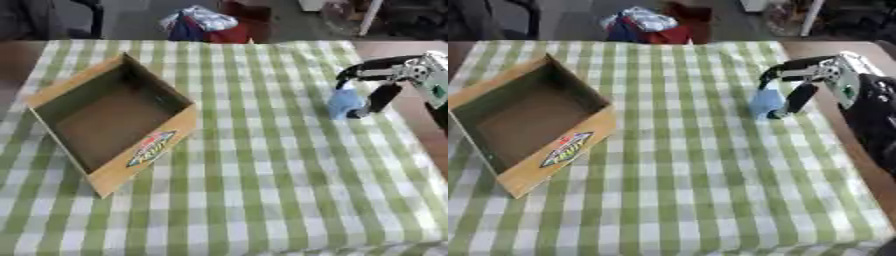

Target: Pick up objects on the table and place them in the box.

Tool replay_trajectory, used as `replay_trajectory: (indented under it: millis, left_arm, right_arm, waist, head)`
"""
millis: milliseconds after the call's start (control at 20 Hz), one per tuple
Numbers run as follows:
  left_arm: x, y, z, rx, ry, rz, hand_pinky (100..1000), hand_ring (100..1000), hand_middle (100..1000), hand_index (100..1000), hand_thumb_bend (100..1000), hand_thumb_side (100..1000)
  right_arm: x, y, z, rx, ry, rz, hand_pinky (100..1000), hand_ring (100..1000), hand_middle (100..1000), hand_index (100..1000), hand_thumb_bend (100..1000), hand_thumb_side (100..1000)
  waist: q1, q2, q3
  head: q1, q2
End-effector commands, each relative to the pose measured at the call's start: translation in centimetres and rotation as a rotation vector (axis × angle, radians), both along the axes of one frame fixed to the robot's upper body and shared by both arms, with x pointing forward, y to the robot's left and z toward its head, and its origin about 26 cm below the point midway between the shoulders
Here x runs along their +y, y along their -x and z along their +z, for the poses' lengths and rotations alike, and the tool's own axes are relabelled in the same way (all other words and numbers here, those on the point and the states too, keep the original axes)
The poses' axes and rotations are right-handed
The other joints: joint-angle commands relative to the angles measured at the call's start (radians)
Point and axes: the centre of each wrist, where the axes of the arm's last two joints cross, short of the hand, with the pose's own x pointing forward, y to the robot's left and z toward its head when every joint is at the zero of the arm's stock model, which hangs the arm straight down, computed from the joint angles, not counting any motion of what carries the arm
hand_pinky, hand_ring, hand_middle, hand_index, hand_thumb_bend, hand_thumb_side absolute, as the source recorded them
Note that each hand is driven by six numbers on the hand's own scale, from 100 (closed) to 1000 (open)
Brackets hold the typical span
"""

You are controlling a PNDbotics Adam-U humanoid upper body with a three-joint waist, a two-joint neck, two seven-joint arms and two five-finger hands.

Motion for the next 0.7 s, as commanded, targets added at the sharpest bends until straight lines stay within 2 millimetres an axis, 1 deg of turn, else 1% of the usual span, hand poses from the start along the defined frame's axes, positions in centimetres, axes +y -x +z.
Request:
replay_trajectory:
  millis: [50,300,450,550,600,650,700]
  left_arm:
    - [0.1,0.1,0.9,-0.035,-0.010,-0.003,650,597,655,701,100,679]
    - [0.1,0.1,0.9,-0.034,-0.009,-0.004,650,598,654,701,100,679]
    - [0.1,0.1,0.9,-0.034,-0.009,-0.004,650,598,654,701,100,679]
    - [0.1,0.1,0.9,-0.034,-0.008,-0.003,650,598,654,701,100,679]
    - [0.1,0.1,0.9,-0.034,-0.008,-0.003,650,598,654,701,100,679]
    - [0.1,0.1,0.9,-0.034,-0.008,-0.003,650,598,654,701,100,679]
    - [0.1,0.1,0.9,-0.033,-0.008,-0.002,650,599,654,701,100,679]
  right_arm:
    - [-0.8,0.1,1.3,-0.030,0.027,-0.017,906,1000,976,868,416,355]
    - [-0.7,0.0,0.7,-0.027,0.028,-0.029,905,1000,971,853,410,346]
    - [-0.7,0.0,0.3,-0.028,0.030,-0.038,902,1000,963,826,391,330]
    - [-0.7,0.0,0.2,-0.041,0.027,-0.045,896,1000,952,782,357,303]
    - [-0.8,0.0,0.2,-0.051,0.023,-0.046,891,999,947,747,315,301]
    - [-0.8,0.0,0.2,-0.063,0.020,-0.047,886,994,938,715,303,276]
    - [-0.8,0.0,0.4,-0.082,0.013,-0.046,878,986,926,672,252,254]
  waist:
    - [0.001,-0.011,0.000]
    - [0.003,-0.011,0.000]
    - [0.005,-0.010,0.000]
    - [0.006,-0.010,0.000]
    - [0.006,-0.011,0.000]
    - [0.006,-0.011,0.000]
    - [0.006,-0.011,-0.001]
  head:
    - [-0.001,0.005]
    - [-0.003,0.005]
    - [-0.004,0.005]
    - [-0.004,0.005]
    - [-0.004,0.005]
    - [-0.003,0.005]
    - [-0.003,0.005]
